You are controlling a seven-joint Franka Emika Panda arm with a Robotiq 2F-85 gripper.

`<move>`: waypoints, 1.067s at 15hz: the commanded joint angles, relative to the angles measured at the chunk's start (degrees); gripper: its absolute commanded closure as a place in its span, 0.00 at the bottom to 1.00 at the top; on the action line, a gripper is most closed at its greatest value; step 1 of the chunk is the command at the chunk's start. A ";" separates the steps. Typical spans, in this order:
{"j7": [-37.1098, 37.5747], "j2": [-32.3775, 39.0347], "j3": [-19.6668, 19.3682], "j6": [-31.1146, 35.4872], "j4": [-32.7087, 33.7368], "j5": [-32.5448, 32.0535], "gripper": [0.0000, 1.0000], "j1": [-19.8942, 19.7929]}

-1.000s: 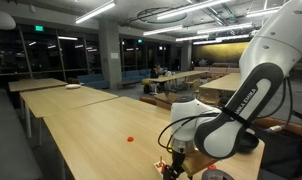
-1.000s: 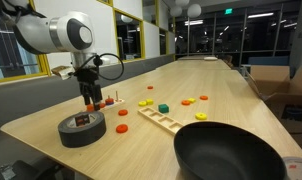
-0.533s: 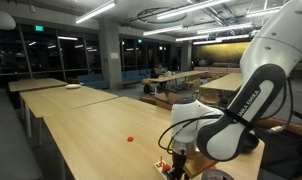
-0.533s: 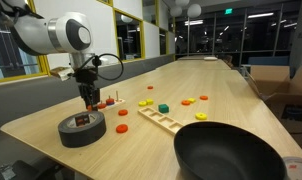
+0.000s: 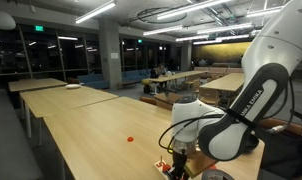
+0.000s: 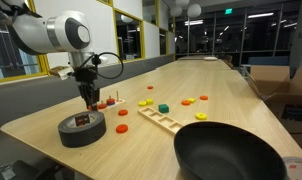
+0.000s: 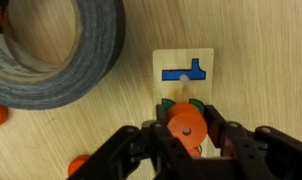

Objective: Remove two orange discs from the wooden rack and put them beside the yellow disc

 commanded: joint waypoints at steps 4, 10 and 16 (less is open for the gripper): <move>1.48 -4.90 -0.40 -0.53 -0.31 -2.09 0.80 0.06; 2.64 -6.63 -1.03 -1.14 1.04 -4.54 0.80 -2.48; 9.74 -0.40 -4.55 -2.00 7.18 -14.35 0.80 -6.97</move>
